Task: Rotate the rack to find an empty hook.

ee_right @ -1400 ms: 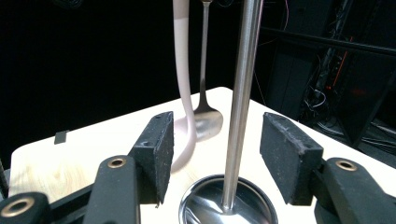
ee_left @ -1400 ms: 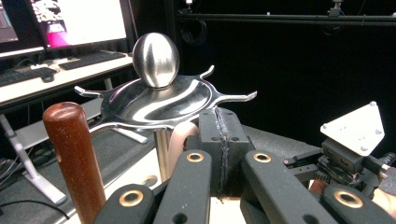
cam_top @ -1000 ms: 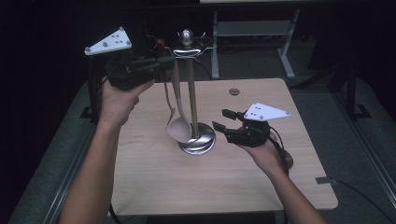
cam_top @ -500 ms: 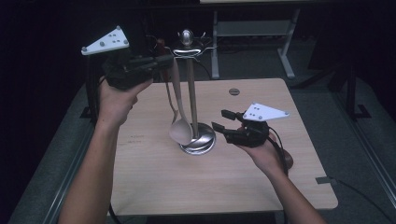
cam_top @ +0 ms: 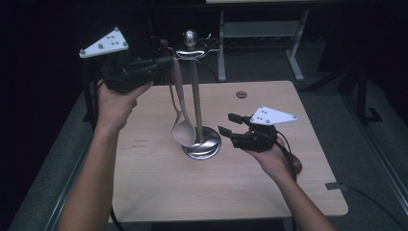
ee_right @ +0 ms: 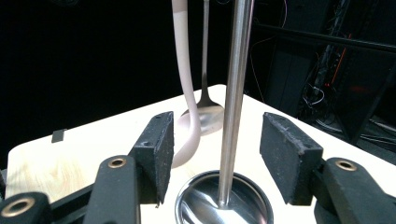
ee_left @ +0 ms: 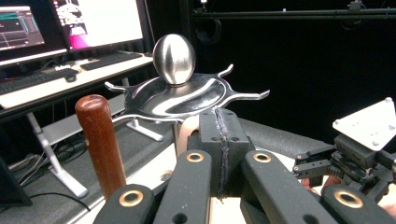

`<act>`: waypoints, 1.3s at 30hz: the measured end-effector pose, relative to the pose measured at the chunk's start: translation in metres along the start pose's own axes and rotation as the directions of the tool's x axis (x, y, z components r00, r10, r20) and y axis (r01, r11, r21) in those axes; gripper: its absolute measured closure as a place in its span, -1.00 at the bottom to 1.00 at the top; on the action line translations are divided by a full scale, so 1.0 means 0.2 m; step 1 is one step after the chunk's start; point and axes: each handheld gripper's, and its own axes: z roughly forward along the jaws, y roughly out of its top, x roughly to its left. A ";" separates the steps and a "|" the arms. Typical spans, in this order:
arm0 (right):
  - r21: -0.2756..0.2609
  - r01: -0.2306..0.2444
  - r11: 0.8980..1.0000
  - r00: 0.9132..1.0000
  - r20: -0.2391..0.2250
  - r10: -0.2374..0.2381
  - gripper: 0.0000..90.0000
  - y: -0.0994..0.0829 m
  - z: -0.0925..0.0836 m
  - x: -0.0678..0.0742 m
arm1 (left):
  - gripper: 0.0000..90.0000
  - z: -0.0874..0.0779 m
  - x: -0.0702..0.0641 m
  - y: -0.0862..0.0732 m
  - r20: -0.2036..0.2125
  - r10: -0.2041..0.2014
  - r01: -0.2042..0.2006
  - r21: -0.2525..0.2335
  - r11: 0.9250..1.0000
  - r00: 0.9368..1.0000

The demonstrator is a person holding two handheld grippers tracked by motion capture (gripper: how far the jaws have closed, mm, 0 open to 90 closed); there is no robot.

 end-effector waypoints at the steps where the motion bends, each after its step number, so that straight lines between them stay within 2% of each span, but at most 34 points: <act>1: 0.000 0.000 1.000 1.000 0.000 0.000 -0.02 0.00 0.00 0.00 | 1.00 0.00 0.00 0.00 -0.001 0.001 -0.001 0.002 1.000 1.000; 13: 0.002 -0.002 1.000 1.000 0.002 0.002 -0.02 0.00 0.00 0.00 | 1.00 -0.03 0.04 -0.01 -0.044 -0.009 0.009 0.002 1.000 0.999; 25: 0.000 -0.004 1.000 1.000 0.004 0.004 -0.02 0.00 0.00 0.00 | 1.00 -0.05 0.06 -0.01 -0.066 -0.014 0.014 -0.005 1.000 0.998; 28: 0.000 -0.006 1.000 1.000 0.003 0.006 -0.02 0.00 0.00 0.00 | 1.00 -0.06 0.09 -0.03 -0.054 -0.043 0.042 -0.018 0.999 0.998; 29: 0.001 -0.004 1.000 1.000 0.003 0.004 -0.02 0.00 0.00 0.00 | 1.00 -0.07 0.10 -0.03 -0.062 -0.036 0.035 -0.014 0.999 0.997; 32: 0.001 -0.005 1.000 1.000 0.002 0.005 -0.02 0.00 0.00 0.00 | 1.00 -0.07 0.12 -0.03 -0.053 -0.048 0.047 -0.021 0.999 0.997; 37: 0.001 -0.005 1.000 1.000 0.002 0.005 -0.02 0.00 0.00 0.00 | 1.00 -0.08 0.11 -0.03 -0.067 -0.034 0.034 -0.012 0.999 0.997; 39: 0.002 -0.004 1.000 1.000 0.002 0.004 -0.02 0.00 0.00 0.00 | 1.00 -0.07 0.11 -0.04 -0.050 -0.037 0.036 -0.003 0.999 0.998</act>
